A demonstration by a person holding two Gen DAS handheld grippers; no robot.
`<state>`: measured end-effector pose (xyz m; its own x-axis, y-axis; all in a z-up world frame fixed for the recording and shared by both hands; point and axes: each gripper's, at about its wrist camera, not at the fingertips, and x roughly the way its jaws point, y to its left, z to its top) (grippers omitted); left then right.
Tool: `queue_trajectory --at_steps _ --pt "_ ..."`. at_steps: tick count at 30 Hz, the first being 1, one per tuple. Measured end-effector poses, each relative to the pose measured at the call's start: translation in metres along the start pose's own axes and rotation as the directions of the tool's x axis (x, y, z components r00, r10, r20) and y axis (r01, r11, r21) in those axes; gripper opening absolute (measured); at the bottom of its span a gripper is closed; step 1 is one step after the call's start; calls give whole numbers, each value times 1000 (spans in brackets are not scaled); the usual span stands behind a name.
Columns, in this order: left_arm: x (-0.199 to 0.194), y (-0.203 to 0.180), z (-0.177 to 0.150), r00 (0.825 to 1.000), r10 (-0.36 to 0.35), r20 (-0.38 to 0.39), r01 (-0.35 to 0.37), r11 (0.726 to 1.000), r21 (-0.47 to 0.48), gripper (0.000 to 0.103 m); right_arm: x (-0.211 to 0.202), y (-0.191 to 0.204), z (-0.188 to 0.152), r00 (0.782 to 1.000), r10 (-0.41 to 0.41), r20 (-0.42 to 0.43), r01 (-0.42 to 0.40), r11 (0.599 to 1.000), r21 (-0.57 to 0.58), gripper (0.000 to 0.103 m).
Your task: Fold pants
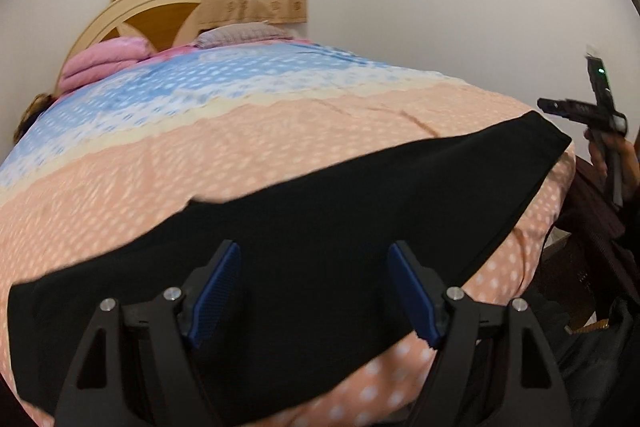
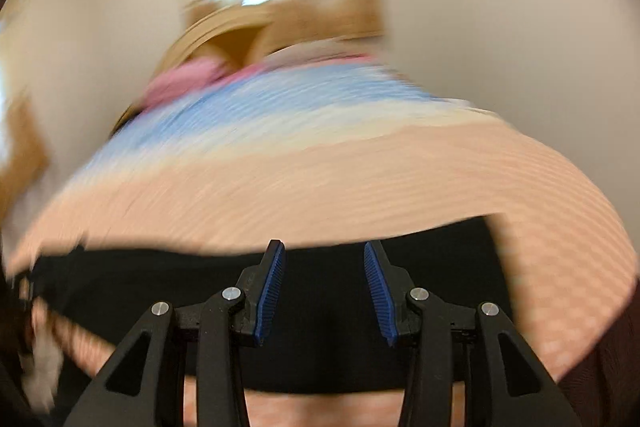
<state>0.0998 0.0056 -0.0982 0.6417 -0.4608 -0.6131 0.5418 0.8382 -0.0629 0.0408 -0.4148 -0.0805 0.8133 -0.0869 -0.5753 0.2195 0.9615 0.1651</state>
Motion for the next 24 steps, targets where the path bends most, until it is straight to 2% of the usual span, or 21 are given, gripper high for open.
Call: queue_trajectory --at_steps 1,2,5,7,13,18,19,20,23,24 --pt "3 -2 5 1000 -8 -2 8 1000 0 79 5 -15 5 999 -46 -14 46 998 34 43" --pt "7 -5 10 1000 -20 -5 20 1000 -4 79 11 -30 8 998 -45 -31 48 996 73 43" --pt "23 -14 20 999 -35 -24 35 999 -1 79 24 -56 10 998 -5 -70 17 987 161 43" --pt "34 -23 20 998 -51 -44 51 999 6 79 30 -67 8 995 52 -86 -34 980 197 43" --pt "46 -56 1 987 -126 -100 130 991 36 79 33 -78 -6 989 103 -104 -81 978 192 43" --pt "46 -76 -5 985 -128 -119 142 982 121 79 35 -87 -7 988 113 -104 -93 978 185 42" --pt "49 -76 -4 984 -130 -123 145 982 122 79 36 -87 -7 987 119 -104 -98 978 186 39" --pt "50 -76 -4 982 -133 -131 149 982 120 79 38 -88 -8 986 132 -106 -110 975 192 30" --pt "56 -74 -4 980 -135 -148 153 981 118 80 48 -91 -2 980 167 -105 -140 965 222 28" --pt "56 -74 -5 980 -137 -147 155 981 117 80 51 -91 0 980 171 -106 -144 964 222 21"
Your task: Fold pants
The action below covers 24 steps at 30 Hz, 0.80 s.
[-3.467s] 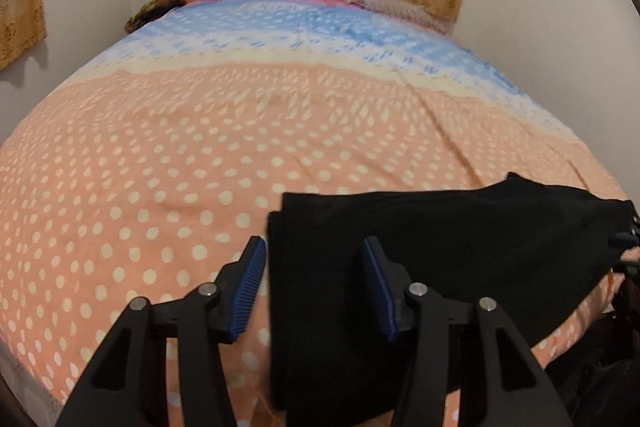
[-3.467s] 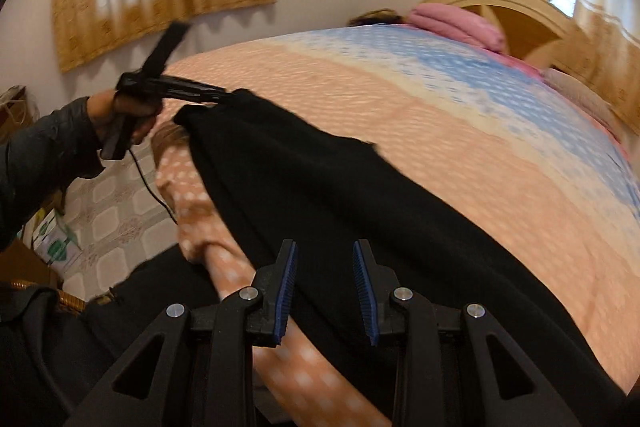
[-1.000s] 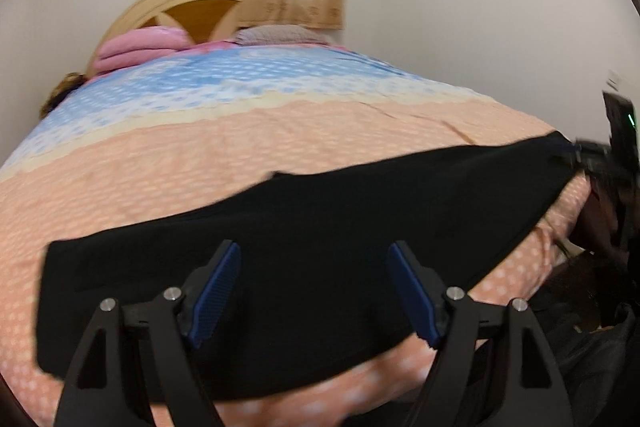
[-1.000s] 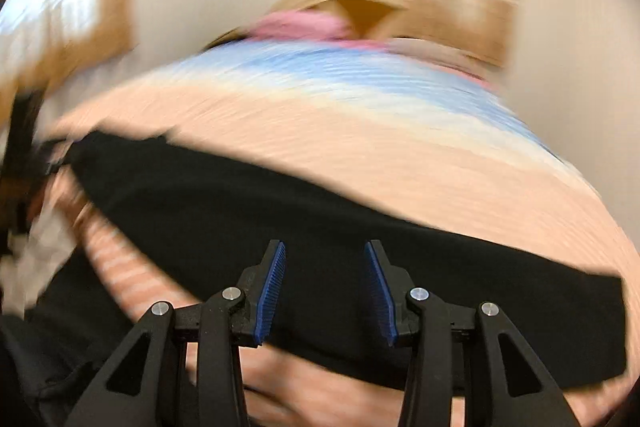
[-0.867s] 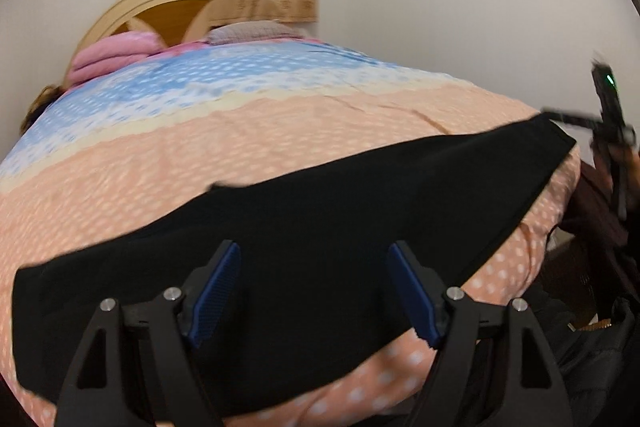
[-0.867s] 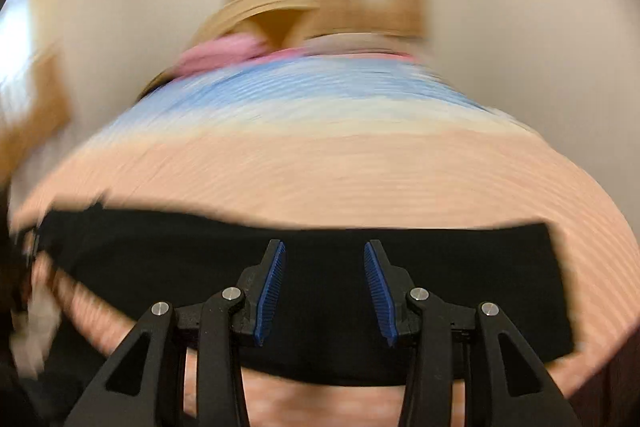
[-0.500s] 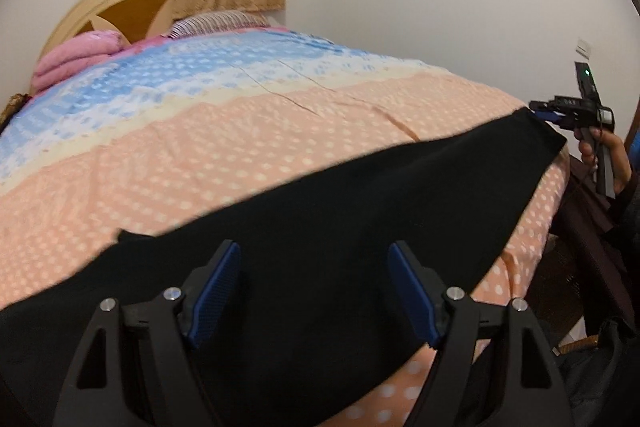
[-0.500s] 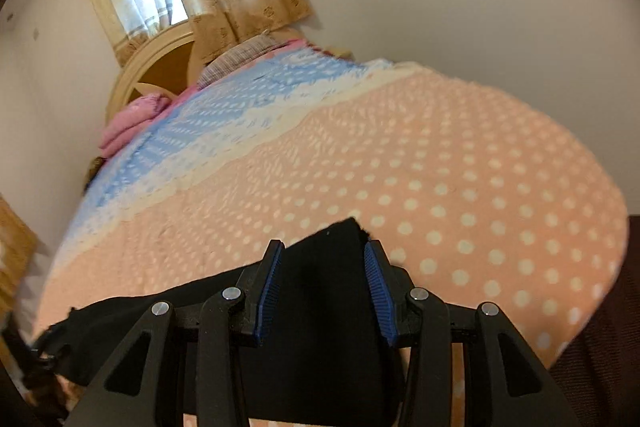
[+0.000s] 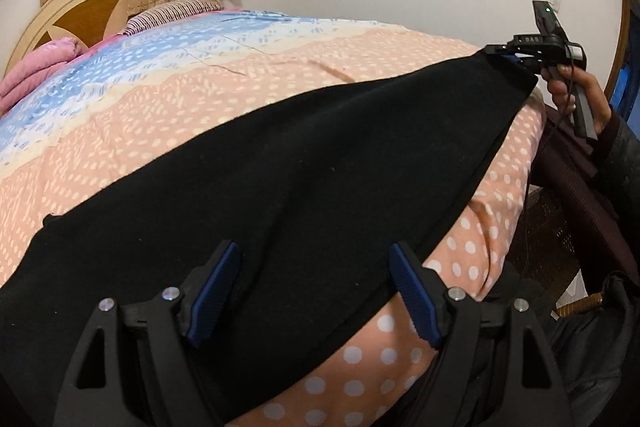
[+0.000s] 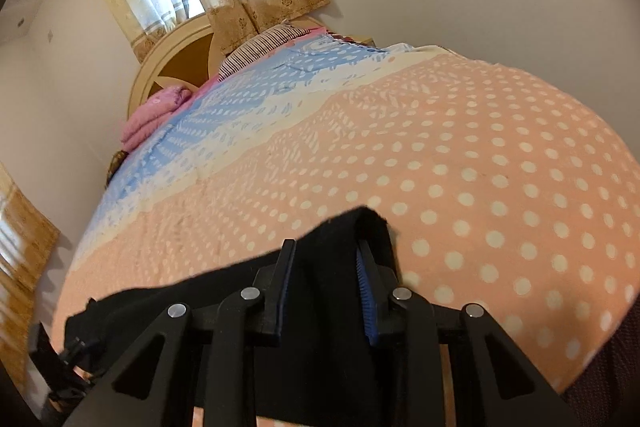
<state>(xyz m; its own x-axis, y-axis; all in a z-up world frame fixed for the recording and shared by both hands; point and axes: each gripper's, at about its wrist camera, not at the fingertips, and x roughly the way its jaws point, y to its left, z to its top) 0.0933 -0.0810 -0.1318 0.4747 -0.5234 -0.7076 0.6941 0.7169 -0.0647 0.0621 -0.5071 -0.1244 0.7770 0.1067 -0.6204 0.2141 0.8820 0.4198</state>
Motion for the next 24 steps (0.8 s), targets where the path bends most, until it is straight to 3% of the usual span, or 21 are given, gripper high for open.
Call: queue_trajectory --at_steps 3,5,8,11,14,16,18,24 --pt "-1 -1 -1 1000 -5 4 5 1000 -4 84 -5 4 5 999 42 21 -42 999 -2 5" --pt "-1 -3 -2 1000 -3 7 3 1000 -3 85 -27 12 4 991 83 104 -80 996 -34 5" --pt "0 -3 -3 1000 -4 10 4 1000 2 87 -52 15 4 979 75 192 -66 996 -54 4" --pt "3 -7 -1 1000 -1 3 1 1000 15 91 -38 2 7 989 7 148 -3 1000 -25 4" --pt "4 -9 -2 1000 4 -1 -4 1000 26 92 -16 -11 3 998 -41 51 42 999 -5 5" --pt "3 -9 -3 1000 4 -2 -4 1000 29 92 -15 -18 0 995 -87 56 87 996 12 14" --pt "2 -9 -4 1000 0 -2 0 1000 27 92 -23 -25 -2 993 -95 71 93 995 29 55" --pt "1 -11 -6 1000 1 9 -1 1000 22 92 -59 -31 -14 993 -76 91 76 997 0 56"
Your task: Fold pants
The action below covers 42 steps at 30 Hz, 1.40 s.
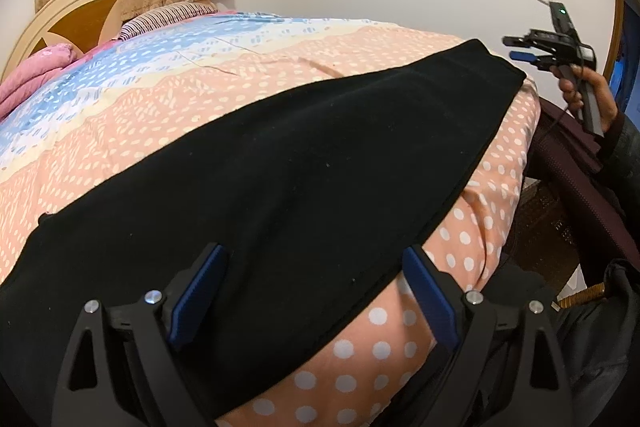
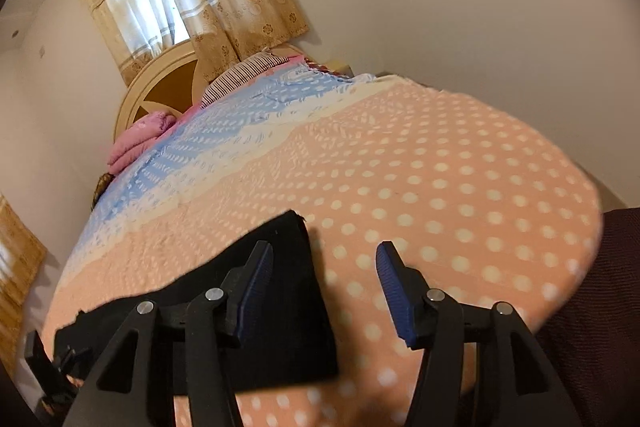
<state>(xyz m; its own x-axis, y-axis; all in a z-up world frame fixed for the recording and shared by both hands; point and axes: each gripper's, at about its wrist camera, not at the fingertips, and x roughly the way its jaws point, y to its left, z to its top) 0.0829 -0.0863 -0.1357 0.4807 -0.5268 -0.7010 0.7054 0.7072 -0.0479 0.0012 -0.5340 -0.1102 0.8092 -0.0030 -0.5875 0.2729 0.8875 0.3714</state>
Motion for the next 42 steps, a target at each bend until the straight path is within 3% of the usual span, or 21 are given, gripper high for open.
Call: queue_trajectory --at_steps 2,5,7,10,12,18,20,23,26,28,31,33,34,36,39,42 --pt "0 -2 0 1000 6 5 -6 1000 -3 92 -2 1 -10 999 20 -41 -21 1000 -9 55" --pt "-1 -1 -1 1000 4 6 -4 1000 -6 92 3 9 -27 995 -26 -99 20 998 -62 33" --pt "-1 -2 -3 1000 7 5 -7 1000 4 92 7 9 -34 992 -60 -107 51 995 -82 31" --pt "-1 -4 -7 1000 20 4 -20 1000 22 92 4 12 -35 992 -37 -124 27 996 -85 23" --pt "-4 -2 -11 1000 17 10 -17 1000 22 92 1 17 -38 991 -38 -125 24 994 -105 23" --pt "-31 8 -19 998 31 61 -32 999 17 92 -14 37 -36 992 -123 -30 118 984 -135 23" --pt "-51 22 -20 993 45 106 -43 999 -16 93 -20 55 -34 995 -99 -10 96 982 -163 23" --pt "-63 43 -22 986 90 139 -81 994 -72 93 -12 105 -40 999 2 -45 -14 967 -255 23" --pt "-58 63 -28 984 121 129 -101 983 -157 93 15 162 -63 979 127 -159 -175 925 -338 23" --pt "-51 68 -33 985 126 119 -103 977 -184 93 36 199 -85 951 181 -250 -267 888 -375 23" --pt "-41 65 -42 988 132 84 -115 976 -182 93 59 237 -121 921 193 -339 -338 828 -447 24" --pt "-36 63 -48 989 131 65 -117 976 -181 93 76 250 -148 888 166 -429 -372 808 -458 24" --pt "-37 62 -50 988 136 70 -122 977 -173 93 83 252 -155 882 147 -448 -369 806 -463 24" --pt "-42 62 -54 989 131 73 -118 980 -161 93 75 254 -163 895 129 -427 -352 792 -499 24" --pt "-54 66 -54 988 124 97 -105 979 -177 93 74 249 -159 858 132 -496 -383 808 -448 24" --pt "-70 82 -53 975 169 144 -135 967 -216 93 76 257 -157 851 96 -517 -380 792 -478 24"
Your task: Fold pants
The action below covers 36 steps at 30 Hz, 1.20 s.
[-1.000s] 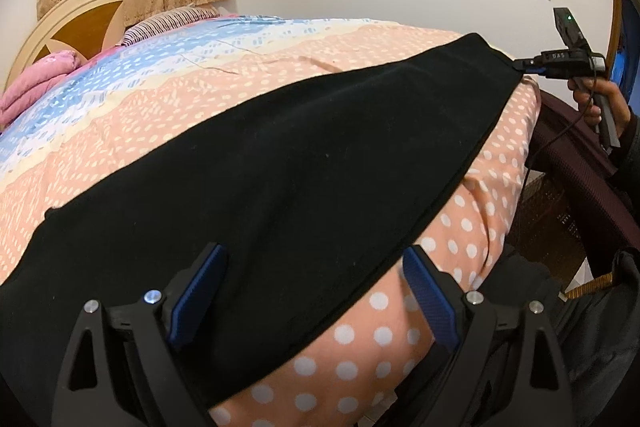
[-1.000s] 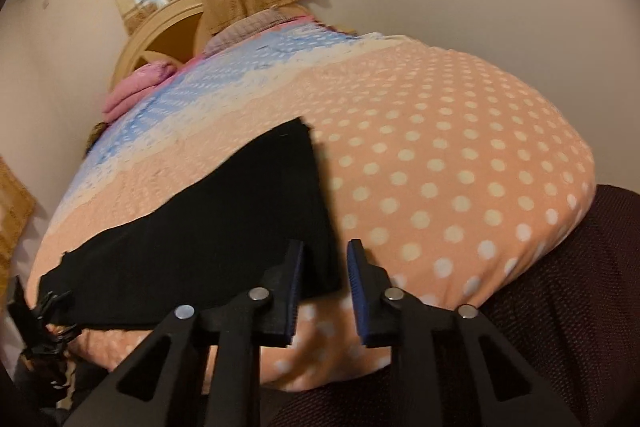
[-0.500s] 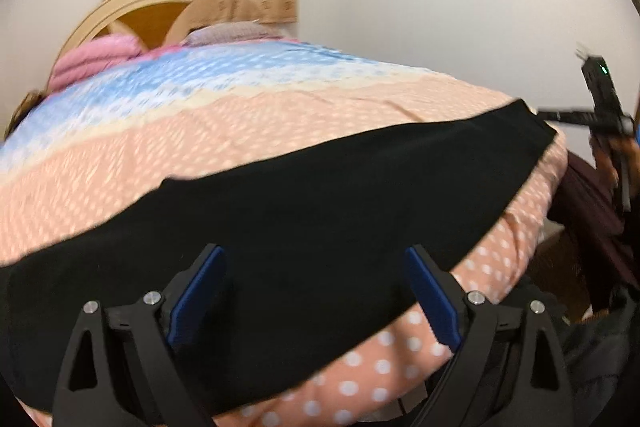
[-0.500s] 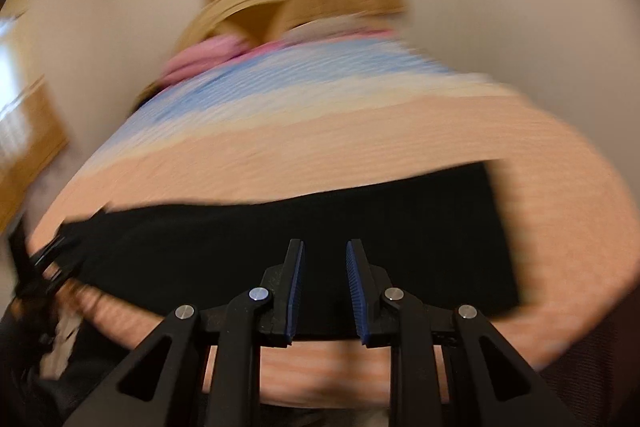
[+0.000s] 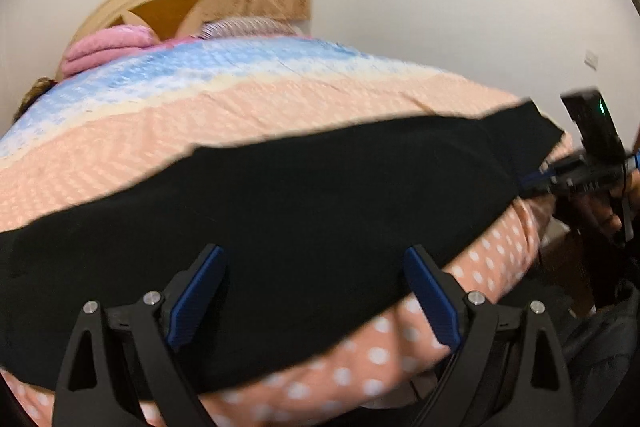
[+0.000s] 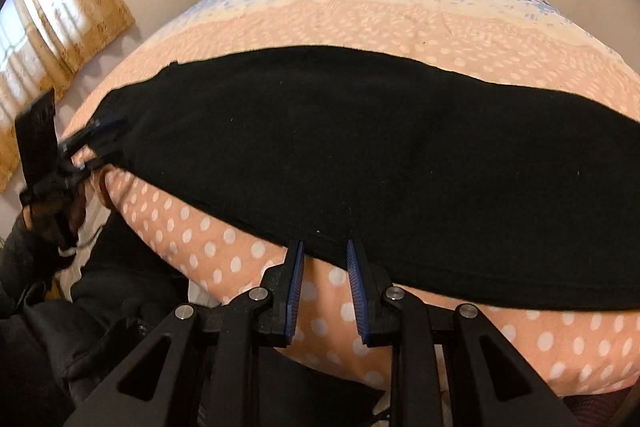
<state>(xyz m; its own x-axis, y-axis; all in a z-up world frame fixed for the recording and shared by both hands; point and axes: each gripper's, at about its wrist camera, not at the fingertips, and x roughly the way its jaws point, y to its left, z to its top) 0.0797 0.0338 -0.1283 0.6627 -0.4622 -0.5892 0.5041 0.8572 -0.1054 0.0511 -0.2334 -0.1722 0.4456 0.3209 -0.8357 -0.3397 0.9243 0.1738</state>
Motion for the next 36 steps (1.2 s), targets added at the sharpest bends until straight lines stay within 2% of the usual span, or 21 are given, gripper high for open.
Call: queue_trajectory --at_steps 3,6,9,13,16,19,25,26,30,32,34,35,36 --pt "-9 27 6 995 81 50 -78 994 -76 98 -6 15 22 1000 -17 14 17 999 -45 24" --pt "-11 51 5 988 141 58 -131 982 -139 99 -9 32 62 996 55 73 -51 998 -47 25" --pt "-7 60 -3 989 139 41 -130 978 -165 99 2 52 103 984 148 99 -144 989 -39 31" --pt "16 56 -17 989 123 -85 -135 979 -156 100 34 83 151 968 241 75 -239 970 -37 31" --pt "16 44 -24 988 129 -85 -138 985 -107 103 64 107 182 956 291 37 -290 957 -19 32" --pt "14 48 -27 992 98 -82 -108 985 -137 103 94 130 207 947 321 -3 -321 947 1 32" --pt "9 47 -31 994 84 -71 -92 990 -110 103 143 153 236 920 387 -67 -379 919 110 32" --pt "8 46 -32 994 86 -69 -93 990 -104 103 154 157 241 907 412 -86 -399 907 134 31" --pt "5 45 -33 995 75 -60 -81 992 -98 103 177 166 247 889 433 -146 -407 896 177 32" --pt "3 45 -34 996 72 -54 -77 992 -96 103 190 167 246 866 465 -184 -423 878 224 31" --pt "2 44 -36 996 71 -50 -76 993 -91 103 196 164 245 838 514 -186 -458 846 274 31" --pt "1 43 -36 996 71 -48 -75 993 -91 103 197 164 244 834 523 -177 -464 837 289 24" --pt "-2 42 -39 996 71 -47 -75 993 -91 103 195 165 244 840 518 -165 -461 839 288 6"
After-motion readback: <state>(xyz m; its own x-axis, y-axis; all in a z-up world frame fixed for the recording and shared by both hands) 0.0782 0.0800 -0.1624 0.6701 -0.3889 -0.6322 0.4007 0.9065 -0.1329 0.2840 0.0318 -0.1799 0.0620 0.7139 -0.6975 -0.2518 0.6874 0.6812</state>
